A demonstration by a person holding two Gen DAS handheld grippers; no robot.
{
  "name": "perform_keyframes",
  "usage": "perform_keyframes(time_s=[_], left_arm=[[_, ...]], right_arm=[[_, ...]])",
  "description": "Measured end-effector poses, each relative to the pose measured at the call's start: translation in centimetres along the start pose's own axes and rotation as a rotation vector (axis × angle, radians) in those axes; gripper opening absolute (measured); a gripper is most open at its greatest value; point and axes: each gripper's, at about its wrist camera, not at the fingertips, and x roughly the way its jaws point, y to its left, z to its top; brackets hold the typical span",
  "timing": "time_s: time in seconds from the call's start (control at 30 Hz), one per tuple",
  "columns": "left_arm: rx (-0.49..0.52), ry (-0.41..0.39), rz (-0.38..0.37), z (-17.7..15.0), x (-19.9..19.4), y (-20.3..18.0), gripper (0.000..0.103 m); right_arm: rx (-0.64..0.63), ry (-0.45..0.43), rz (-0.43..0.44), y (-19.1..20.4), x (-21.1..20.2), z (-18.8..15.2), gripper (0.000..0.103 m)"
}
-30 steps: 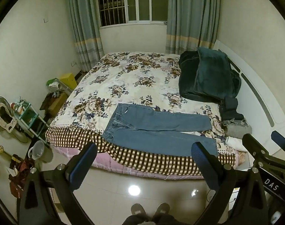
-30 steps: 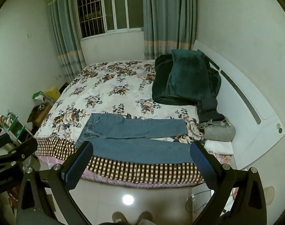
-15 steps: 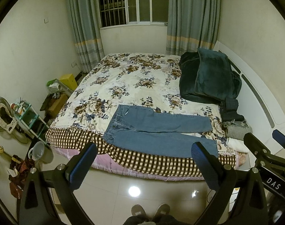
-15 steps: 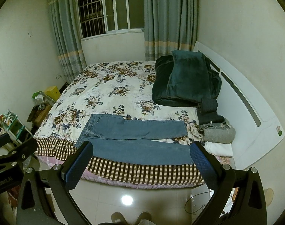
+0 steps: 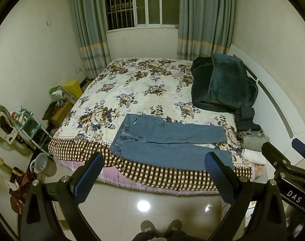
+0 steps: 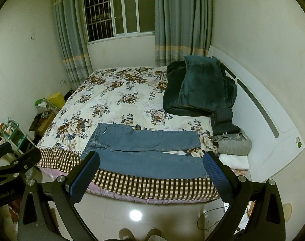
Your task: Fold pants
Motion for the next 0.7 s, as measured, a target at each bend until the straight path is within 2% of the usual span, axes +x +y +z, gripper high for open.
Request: perform_keyframes(time_s=[0.7], left_arm=[[0.0,-0.005,-0.001,0.49,-0.13,0.07,0.103]], right_arm=[[-0.003,-0.005,-0.003,0.15,-0.1,0.92,0.103]])
